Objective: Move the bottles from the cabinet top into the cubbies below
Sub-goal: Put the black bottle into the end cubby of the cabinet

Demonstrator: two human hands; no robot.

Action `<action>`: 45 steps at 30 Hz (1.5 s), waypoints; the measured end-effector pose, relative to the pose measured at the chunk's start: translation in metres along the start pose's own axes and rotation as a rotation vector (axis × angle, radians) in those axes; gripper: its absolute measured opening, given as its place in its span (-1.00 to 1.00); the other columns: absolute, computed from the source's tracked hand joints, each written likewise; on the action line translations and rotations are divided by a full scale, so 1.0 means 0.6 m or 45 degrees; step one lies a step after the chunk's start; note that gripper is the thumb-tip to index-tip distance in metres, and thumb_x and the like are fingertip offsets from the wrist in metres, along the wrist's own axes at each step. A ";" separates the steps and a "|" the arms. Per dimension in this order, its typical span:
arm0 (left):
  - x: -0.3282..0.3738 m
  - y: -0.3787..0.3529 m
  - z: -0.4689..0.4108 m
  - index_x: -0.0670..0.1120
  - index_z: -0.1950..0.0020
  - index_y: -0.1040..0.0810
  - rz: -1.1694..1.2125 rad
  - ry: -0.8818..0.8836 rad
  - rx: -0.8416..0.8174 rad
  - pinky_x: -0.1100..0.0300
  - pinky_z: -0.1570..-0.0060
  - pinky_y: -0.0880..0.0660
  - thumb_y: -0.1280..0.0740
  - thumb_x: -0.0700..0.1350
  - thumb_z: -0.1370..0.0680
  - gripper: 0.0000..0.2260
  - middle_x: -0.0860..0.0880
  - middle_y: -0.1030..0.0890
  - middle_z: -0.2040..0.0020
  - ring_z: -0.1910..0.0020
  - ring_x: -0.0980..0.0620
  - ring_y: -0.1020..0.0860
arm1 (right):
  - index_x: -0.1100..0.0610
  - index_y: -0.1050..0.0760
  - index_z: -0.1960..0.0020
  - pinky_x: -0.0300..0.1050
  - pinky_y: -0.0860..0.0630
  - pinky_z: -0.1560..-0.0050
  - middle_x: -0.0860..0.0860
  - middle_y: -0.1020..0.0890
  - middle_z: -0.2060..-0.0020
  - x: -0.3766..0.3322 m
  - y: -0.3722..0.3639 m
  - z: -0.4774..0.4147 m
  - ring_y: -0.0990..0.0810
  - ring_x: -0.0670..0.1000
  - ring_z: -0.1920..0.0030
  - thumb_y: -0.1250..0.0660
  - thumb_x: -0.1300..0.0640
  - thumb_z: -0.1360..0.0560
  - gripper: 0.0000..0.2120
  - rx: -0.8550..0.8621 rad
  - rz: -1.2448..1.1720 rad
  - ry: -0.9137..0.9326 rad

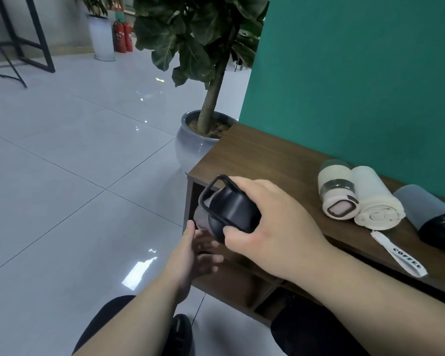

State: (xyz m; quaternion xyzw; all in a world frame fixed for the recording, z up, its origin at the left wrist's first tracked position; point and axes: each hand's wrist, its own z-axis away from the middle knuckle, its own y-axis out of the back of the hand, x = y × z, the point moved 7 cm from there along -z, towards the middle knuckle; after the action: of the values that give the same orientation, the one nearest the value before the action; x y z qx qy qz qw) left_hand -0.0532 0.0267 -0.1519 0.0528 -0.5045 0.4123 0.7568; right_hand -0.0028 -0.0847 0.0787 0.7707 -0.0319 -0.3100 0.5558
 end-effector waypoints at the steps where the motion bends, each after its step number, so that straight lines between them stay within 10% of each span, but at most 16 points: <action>1: -0.003 0.001 -0.001 -0.06 -0.37 -0.59 0.018 0.030 -0.007 0.04 0.21 -0.62 -0.06 0.43 -0.62 -0.31 -0.24 -0.69 -0.20 0.14 -0.15 -0.70 | -0.30 -0.35 -0.24 -0.13 -0.52 -0.03 -0.23 -0.54 -0.06 0.008 -0.015 0.006 -0.50 -0.16 -0.07 -0.36 -0.15 -0.27 -0.46 -0.024 -0.049 -0.032; 6: -0.032 -0.001 -0.021 -0.21 -0.34 -0.59 0.039 0.171 -0.019 -0.03 0.10 -0.60 -0.15 0.20 -0.71 -0.48 -0.21 -0.66 0.03 0.27 -0.15 -0.67 | -0.27 -0.42 -0.23 -0.19 -0.57 -0.03 -0.26 -0.54 -0.07 0.099 -0.103 0.011 -0.56 -0.17 -0.05 -0.38 -0.18 -0.30 -0.51 -0.082 -0.206 -0.271; 13: -0.091 0.009 -0.108 -0.12 -0.15 -0.72 -0.155 0.415 0.075 -0.18 -0.20 -0.65 -0.26 0.14 -0.66 -0.62 -0.22 -0.78 -0.03 -0.08 -0.30 -0.74 | -0.30 -0.17 -0.48 -0.56 -0.38 0.02 -0.34 -0.36 -0.33 0.202 -0.230 -0.004 -0.37 -0.50 -0.16 -0.58 -0.09 -0.24 -0.07 -0.355 -0.444 -0.353; 17: -0.097 0.013 -0.166 -0.06 -0.01 -0.70 -0.253 0.439 0.052 0.01 0.07 -0.62 -0.27 0.19 -0.63 -0.63 -0.23 -0.71 0.08 0.12 -0.20 -0.65 | -0.30 0.13 -0.57 -0.61 -0.27 -0.10 -0.32 -0.20 -0.42 0.259 -0.277 -0.014 -0.23 -0.56 -0.21 -0.61 -0.01 -0.23 0.19 -0.509 -0.536 -0.381; 26: -0.104 0.035 -0.260 -0.19 -0.25 -0.66 -0.287 0.328 0.164 -0.14 -0.06 -0.72 -0.18 0.00 -0.72 -0.64 -0.31 -0.72 -0.13 -0.07 -0.30 -0.72 | -0.33 -0.31 -0.28 -0.54 -0.34 -0.07 -0.36 -0.45 -0.15 0.323 -0.312 -0.085 -0.49 -0.40 -0.10 -0.65 0.12 -0.23 -0.19 -0.212 -0.618 -0.530; 32: -0.091 0.039 -0.271 -0.08 -0.43 -0.49 -0.717 0.061 0.105 0.28 0.26 -0.59 -0.20 -0.38 -0.65 -0.61 -0.13 -0.66 -0.11 0.21 0.03 -0.68 | -0.14 -0.46 0.13 -0.26 -0.48 -0.07 -0.25 -0.60 0.13 0.347 -0.323 -0.121 -0.60 -0.15 0.00 -0.63 0.06 -0.24 -0.62 -0.068 -0.618 -0.724; 35: -0.078 0.040 -0.273 0.01 -0.44 -0.51 -1.021 -0.111 0.107 0.29 -0.03 -0.55 -0.38 -0.27 -0.56 -0.54 -0.06 -0.68 -0.24 -0.18 0.03 -0.67 | -0.15 -0.45 0.05 -0.41 -0.43 0.02 -0.24 -0.60 0.08 0.342 -0.334 -0.131 -0.58 -0.22 0.04 -0.62 0.06 -0.25 -0.58 -0.052 -0.625 -0.726; 38: -0.078 0.042 -0.280 0.09 -0.14 -0.61 -1.099 -0.240 0.061 0.53 0.14 -0.46 -0.48 -0.25 -0.50 -0.69 0.17 -0.69 0.08 0.11 0.44 -0.61 | -0.12 -0.48 -0.17 -0.41 -0.45 -0.04 -0.21 -0.62 -0.05 0.337 -0.351 -0.131 -0.57 -0.22 -0.03 -0.63 0.06 -0.24 -0.42 -0.065 -0.656 -0.734; 45: -0.102 0.049 -0.313 0.24 -0.17 -0.56 -1.255 -0.328 0.052 -0.07 -0.06 -0.64 -0.45 0.08 -0.39 -0.65 0.14 -0.67 -0.01 -0.08 0.05 -0.63 | -0.07 -0.44 -0.31 -0.34 -0.39 -0.04 -0.14 -0.62 -0.16 0.343 -0.371 -0.133 -0.57 -0.15 -0.11 -0.62 -0.04 -0.20 -0.28 -0.037 -0.596 -0.760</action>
State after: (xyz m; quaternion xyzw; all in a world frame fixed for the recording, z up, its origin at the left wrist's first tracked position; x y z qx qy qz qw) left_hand 0.0527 0.1040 -0.3022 0.3498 -0.5007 0.0061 0.7918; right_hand 0.1383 -0.0143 -0.1922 0.6249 -0.0111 -0.6398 0.4471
